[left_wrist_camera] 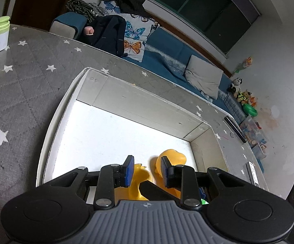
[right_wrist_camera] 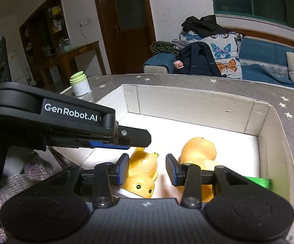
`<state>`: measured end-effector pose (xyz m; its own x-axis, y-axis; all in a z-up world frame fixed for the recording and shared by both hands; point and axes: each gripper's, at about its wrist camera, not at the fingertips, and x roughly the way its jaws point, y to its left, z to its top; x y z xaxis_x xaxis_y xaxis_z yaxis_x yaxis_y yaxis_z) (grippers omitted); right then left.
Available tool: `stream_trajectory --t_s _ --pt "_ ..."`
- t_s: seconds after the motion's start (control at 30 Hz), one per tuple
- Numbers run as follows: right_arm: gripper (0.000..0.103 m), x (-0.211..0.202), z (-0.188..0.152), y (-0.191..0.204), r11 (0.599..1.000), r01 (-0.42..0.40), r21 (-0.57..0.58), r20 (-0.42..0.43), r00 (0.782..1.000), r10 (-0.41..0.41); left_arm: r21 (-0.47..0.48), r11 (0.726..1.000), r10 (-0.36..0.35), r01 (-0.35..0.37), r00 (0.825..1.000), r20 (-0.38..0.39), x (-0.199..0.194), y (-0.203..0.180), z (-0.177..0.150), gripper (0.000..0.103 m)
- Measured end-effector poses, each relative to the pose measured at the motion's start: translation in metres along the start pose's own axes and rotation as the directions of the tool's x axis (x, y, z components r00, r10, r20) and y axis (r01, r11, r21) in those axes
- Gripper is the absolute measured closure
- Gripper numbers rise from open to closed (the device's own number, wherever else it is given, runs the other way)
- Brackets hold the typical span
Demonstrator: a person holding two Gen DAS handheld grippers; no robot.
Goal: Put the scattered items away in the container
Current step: 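Lower the yellow duck into the box and open the left gripper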
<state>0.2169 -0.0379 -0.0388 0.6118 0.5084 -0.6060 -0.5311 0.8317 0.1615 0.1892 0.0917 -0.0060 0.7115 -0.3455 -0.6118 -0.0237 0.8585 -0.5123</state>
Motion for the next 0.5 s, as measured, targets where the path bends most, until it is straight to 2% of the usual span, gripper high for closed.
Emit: stream_trajectory --t_s 0.33,0.5 --pt "0.062 -0.016 -0.003 0.005 1.000 0.019 -0.010 0.025 1.000 -0.019 0.006 1.000 0.008 -0.008 1.000 0.019 -0.012 -0.004 -0.005 0.073" --pt "0.053 -0.027 -0.005 0.007 0.999 0.031 -0.014 0.042 0.999 -0.031 0.022 1.000 0.009 -0.010 0.999 0.035 -0.023 -0.010 -0.011 0.073"
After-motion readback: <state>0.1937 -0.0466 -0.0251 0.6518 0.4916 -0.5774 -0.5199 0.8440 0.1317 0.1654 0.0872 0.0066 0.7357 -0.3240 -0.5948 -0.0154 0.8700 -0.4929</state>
